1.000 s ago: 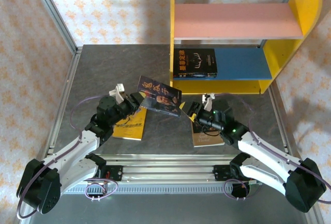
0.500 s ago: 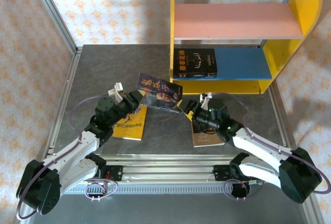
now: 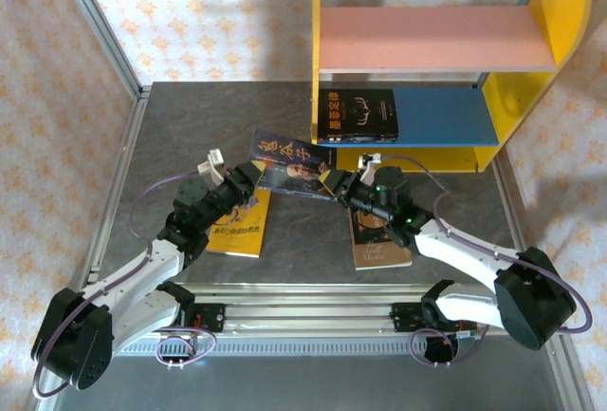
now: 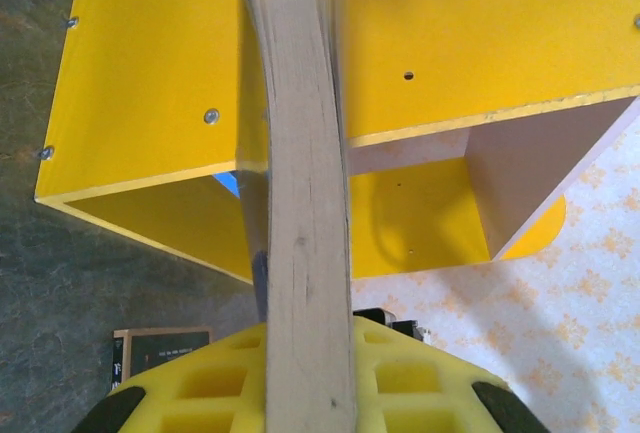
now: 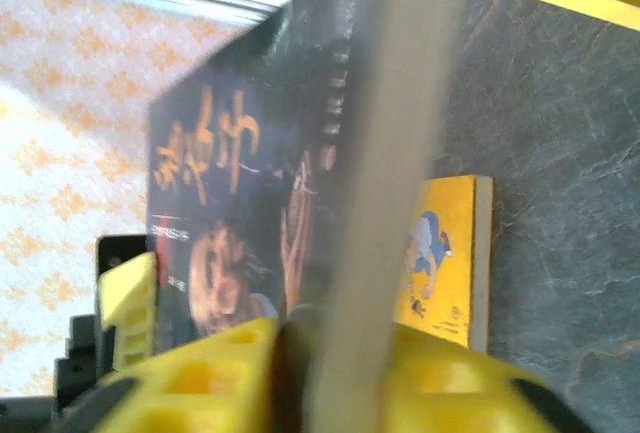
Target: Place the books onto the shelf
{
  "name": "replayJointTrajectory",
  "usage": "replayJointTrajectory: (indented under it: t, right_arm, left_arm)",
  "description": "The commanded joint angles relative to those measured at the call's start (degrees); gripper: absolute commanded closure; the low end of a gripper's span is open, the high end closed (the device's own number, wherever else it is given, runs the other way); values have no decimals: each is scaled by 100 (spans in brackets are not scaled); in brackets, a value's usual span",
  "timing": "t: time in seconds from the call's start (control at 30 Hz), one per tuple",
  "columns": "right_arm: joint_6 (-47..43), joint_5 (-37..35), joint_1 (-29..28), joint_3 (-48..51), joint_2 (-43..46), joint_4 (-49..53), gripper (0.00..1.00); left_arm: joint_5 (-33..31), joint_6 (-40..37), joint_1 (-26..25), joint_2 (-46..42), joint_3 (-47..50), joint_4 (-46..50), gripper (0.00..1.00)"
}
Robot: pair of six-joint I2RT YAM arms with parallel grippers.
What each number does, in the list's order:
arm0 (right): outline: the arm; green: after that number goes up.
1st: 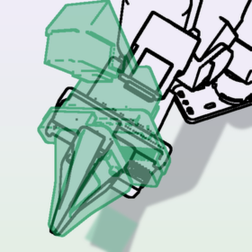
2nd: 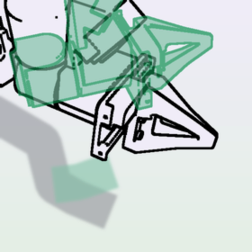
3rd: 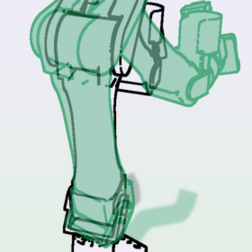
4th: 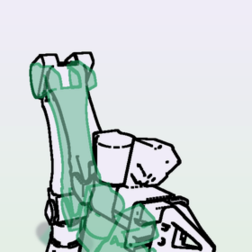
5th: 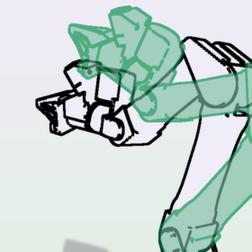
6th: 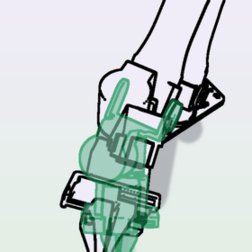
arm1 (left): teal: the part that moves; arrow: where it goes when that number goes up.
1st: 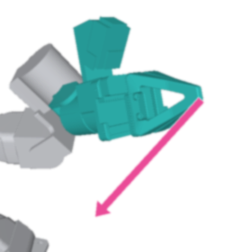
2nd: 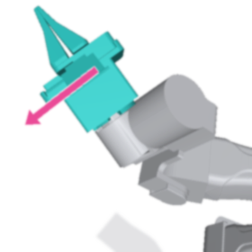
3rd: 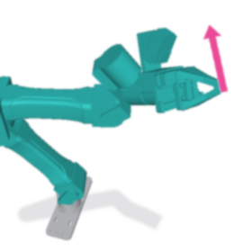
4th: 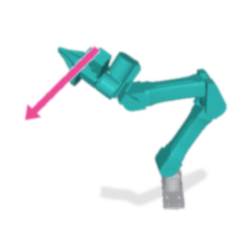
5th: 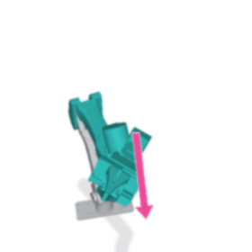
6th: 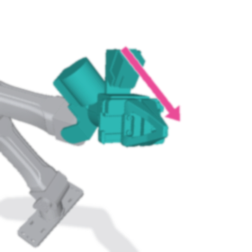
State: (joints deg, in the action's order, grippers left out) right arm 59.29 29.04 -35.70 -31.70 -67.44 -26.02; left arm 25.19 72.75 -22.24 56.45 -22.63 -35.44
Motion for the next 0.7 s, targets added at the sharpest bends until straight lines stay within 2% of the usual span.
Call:
replayJointTrajectory:
  t: [0.0, 0.07, 0.13, 0.23, 0.37, 0.67]
  right_arm:
    - [-165, 264, -52, -244, -21, -254, 89]
    - [-316, 323, -36, -290, 26, -75, 96]
    - [-484, 398, -1, -339, 112, 122, 98]
    - [-751, 545, 116, -404, 292, 541, 99]
    - [-950, 745, 388, -376, 606, 964, 100]
    - [-1534, 1241, 773, -524, 1102, 1737, 100]
  left_arm:
    - [226, 180, -26, 131, -91, -749, 100]
    - [303, 148, -22, 197, -155, -626, 97]
    - [387, 81, -12, 235, -234, -452, 89]
    - [506, -44, -16, 249, -366, -129, 77]
    - [642, -244, -6, 193, -544, 294, 67]
    - [1016, -428, 15, 256, -786, 668, 59]
